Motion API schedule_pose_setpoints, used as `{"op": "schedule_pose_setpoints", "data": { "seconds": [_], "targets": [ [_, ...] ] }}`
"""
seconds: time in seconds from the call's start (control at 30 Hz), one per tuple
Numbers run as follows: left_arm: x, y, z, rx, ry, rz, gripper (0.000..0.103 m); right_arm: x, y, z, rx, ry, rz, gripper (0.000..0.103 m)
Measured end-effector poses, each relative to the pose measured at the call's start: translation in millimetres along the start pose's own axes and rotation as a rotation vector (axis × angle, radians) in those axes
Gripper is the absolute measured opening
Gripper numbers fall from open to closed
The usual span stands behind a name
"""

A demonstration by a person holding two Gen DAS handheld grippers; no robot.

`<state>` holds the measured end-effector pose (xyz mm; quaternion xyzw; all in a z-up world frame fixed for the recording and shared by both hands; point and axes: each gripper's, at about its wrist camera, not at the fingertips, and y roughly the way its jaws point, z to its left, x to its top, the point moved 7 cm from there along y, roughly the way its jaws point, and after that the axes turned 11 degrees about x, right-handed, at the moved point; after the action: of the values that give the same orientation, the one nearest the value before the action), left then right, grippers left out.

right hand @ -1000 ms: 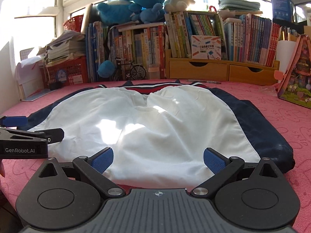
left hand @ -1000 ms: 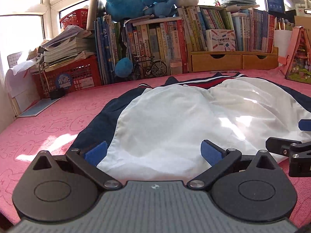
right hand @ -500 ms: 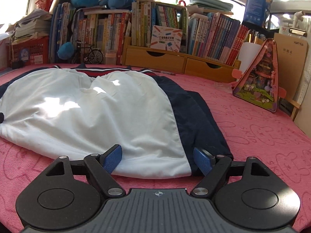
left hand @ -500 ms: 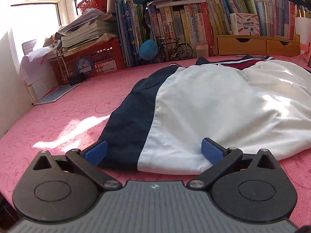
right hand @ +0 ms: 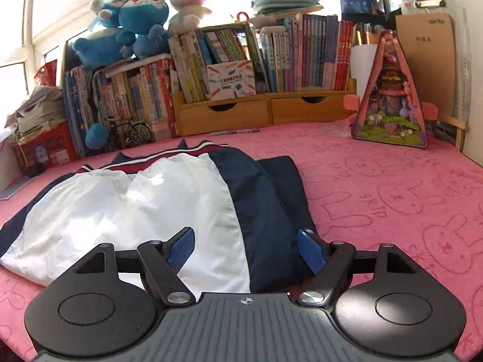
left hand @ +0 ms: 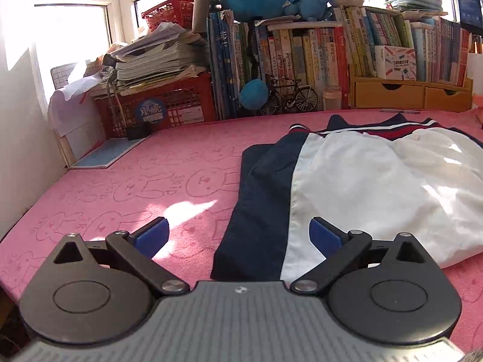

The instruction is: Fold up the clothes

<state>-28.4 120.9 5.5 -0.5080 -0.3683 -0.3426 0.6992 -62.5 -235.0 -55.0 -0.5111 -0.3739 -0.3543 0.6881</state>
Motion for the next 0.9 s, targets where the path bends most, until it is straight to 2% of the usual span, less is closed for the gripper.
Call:
{"op": "schedule_pose_setpoints", "data": {
  "seconds": [0.07, 0.13, 0.17, 0.2, 0.27, 0.3, 0.37, 0.47, 0.53, 0.57, 0.63, 0.67, 0.77, 0.83, 0.9],
  "targets": [
    [15, 3, -24, -0.100, -0.004, -0.031, 0.101, 13, 17, 28, 0.079, -0.064, -0.006, 0.074],
    [20, 15, -47, -0.108, 0.019, -0.032, 0.101, 20, 34, 50, 0.157, -0.099, 0.012, 0.067],
    [19, 23, -55, -0.097, 0.034, -0.018, 0.101, 20, 42, 55, 0.163, -0.110, 0.030, 0.061],
    [17, 32, -62, -0.085, 0.049, -0.002, 0.101, 20, 50, 60, 0.168, -0.121, 0.048, 0.061],
    [4, 49, -62, -0.038, 0.068, 0.050, 0.101, 20, 65, 69, 0.176, -0.141, 0.084, 0.060],
    [-2, 57, -61, -0.014, 0.078, 0.074, 0.102, 15, 70, 57, 0.146, -0.107, 0.110, 0.060],
    [-16, 61, -48, 0.025, 0.076, 0.068, 0.103, 7, 72, 26, 0.093, -0.030, 0.133, 0.060],
    [-21, 58, -20, 0.126, 0.056, 0.076, 0.103, 4, 51, -11, 0.028, 0.055, 0.087, 0.034],
    [-20, 55, -4, 0.231, 0.062, 0.085, 0.103, 6, 31, -30, -0.014, 0.099, 0.042, 0.032],
    [-17, 47, -4, 0.223, 0.051, 0.070, 0.102, 7, 21, -40, -0.035, 0.121, 0.020, 0.036],
    [-11, 29, -6, 0.202, 0.031, 0.040, 0.102, 8, 1, -58, -0.077, 0.164, -0.024, 0.056],
    [-8, 17, -15, 0.152, 0.027, 0.013, 0.102, 9, -9, -60, -0.103, 0.186, -0.046, 0.070],
    [1, -16, -54, -0.001, 0.045, -0.062, 0.103, 3, -35, -63, -0.103, 0.260, -0.086, 0.071],
    [1, -30, -85, -0.088, 0.101, -0.100, 0.103, -4, -40, -60, -0.075, 0.289, -0.063, 0.071],
    [-3, -36, -115, -0.137, 0.172, -0.123, 0.103, -12, -45, -58, -0.048, 0.317, -0.040, 0.071]
  ]
}}
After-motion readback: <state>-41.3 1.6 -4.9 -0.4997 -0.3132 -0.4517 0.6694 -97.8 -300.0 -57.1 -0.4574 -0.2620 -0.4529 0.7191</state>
